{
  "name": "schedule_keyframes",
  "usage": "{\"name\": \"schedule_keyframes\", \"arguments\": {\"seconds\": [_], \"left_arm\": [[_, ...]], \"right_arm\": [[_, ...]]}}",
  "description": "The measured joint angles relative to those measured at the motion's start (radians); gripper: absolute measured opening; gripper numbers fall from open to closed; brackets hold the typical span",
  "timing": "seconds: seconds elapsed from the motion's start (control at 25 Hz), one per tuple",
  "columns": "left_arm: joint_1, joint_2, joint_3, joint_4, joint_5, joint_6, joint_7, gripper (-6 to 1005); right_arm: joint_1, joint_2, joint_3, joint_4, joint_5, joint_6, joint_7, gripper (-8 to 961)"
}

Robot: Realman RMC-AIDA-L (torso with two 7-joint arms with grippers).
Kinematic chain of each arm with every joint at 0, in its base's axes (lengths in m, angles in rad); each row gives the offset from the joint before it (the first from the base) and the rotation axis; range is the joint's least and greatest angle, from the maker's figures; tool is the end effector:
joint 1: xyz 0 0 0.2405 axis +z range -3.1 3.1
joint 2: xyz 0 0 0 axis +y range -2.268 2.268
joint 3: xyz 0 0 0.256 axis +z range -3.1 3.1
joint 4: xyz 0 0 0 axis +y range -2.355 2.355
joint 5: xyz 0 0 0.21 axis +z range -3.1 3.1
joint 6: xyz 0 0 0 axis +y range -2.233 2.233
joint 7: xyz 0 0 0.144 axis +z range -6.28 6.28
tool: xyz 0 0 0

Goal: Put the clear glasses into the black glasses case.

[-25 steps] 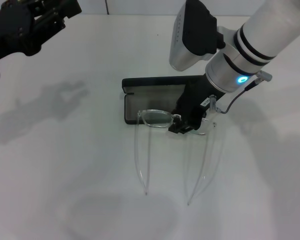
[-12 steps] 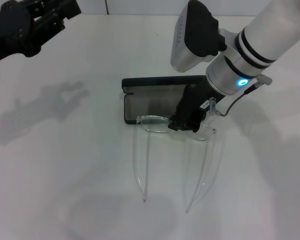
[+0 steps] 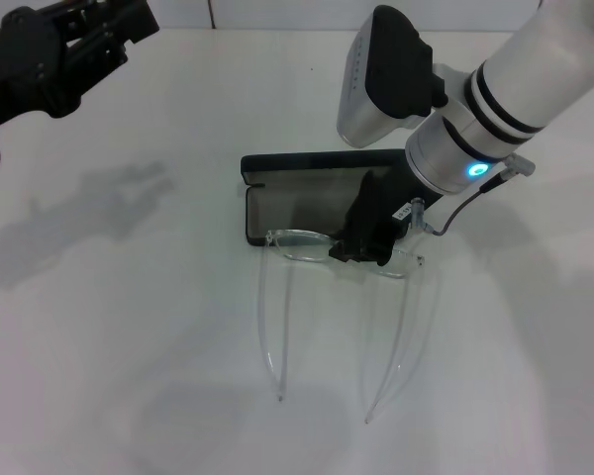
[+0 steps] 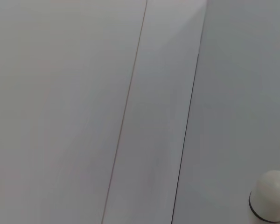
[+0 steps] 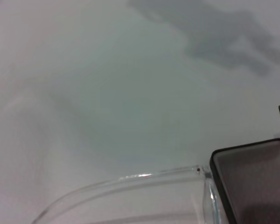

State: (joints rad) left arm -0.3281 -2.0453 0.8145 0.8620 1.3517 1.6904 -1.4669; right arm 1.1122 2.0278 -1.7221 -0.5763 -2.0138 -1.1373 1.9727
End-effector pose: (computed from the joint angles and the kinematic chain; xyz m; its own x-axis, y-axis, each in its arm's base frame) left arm -0.2370 0.3099 0.0884 0.5186 0.0822 0.8511 0.4620 -0.8645 -0.1981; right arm 0.1051 0.3970 -0.1043 0.9610 -0.0904 0.2612 -0.0761 -0.9950 -0.0642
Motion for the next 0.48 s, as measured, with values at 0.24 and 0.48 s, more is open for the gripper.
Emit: {"name": "schedule_keyframes", "arguments": {"seconds": [0.24, 0.48], "left_arm": [[0.001, 0.002, 0.0, 0.0, -0.015, 0.036, 0.005, 252], [0.036, 0.016, 0.0, 0.0, -0.085, 0.11, 0.001, 252]], "right_arm": [[-0.107, 0.0, -0.006, -0.127, 0.0, -0.01, 0.0, 71], [-0.345, -0.009, 0.039, -0.472, -0.007, -0.036, -0.006, 71]]}}
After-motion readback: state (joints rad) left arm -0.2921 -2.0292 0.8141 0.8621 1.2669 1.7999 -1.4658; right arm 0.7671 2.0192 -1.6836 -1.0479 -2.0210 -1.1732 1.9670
